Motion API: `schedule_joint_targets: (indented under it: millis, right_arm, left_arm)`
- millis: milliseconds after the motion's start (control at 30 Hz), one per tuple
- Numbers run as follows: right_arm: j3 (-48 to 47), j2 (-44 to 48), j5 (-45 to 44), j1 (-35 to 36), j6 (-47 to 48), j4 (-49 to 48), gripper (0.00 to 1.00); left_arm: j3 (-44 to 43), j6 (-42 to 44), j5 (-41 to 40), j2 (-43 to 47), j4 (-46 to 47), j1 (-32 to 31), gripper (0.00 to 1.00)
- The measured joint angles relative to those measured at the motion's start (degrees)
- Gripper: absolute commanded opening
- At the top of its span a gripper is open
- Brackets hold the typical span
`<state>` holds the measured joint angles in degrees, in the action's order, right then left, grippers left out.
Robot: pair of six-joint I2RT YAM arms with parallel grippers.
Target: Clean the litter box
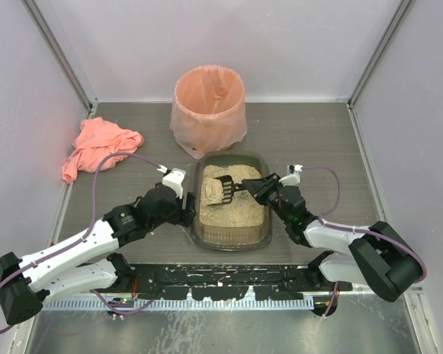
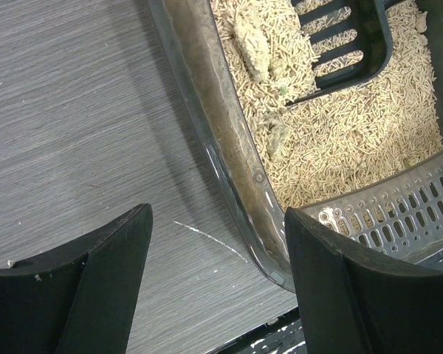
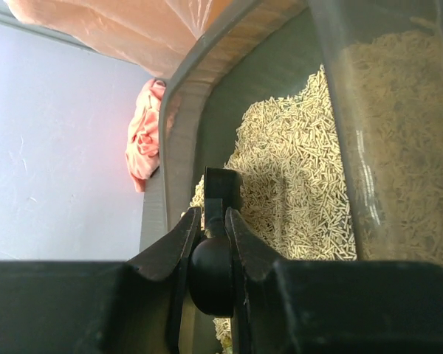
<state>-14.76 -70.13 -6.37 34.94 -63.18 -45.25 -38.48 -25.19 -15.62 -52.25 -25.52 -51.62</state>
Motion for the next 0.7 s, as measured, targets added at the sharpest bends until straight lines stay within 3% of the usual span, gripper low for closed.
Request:
schedule_joint_targets:
  millis: [500, 700]
  right_arm:
    - [1.53, 1.11, -0.15, -1.42, -1.49, 1.18, 0.01]
    - [-1.27, 5.11, -0.48, -1.42, 3.98, 10.47, 0.01]
  left_arm:
    - [0.0, 0.0, 0.0, 0.0, 0.0, 0.0, 0.73]
    - [0.0, 0.0, 0.0, 0.0, 0.0, 0.0, 0.73]
